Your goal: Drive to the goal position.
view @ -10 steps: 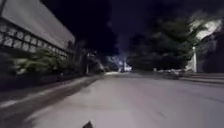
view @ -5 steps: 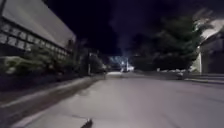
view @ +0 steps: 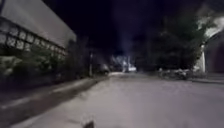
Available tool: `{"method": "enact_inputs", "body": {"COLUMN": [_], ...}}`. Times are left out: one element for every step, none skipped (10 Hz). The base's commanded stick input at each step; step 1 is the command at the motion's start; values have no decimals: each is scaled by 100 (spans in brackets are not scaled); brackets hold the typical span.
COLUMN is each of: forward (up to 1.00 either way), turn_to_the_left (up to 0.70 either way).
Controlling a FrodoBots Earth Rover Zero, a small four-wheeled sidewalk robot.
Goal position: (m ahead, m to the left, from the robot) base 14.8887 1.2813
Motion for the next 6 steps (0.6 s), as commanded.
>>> {"method": "enact_inputs", "body": {"forward": [70,70,70,70,70,70], "turn_to_the_left": [-35,-35,-35,-35,0,0]}}
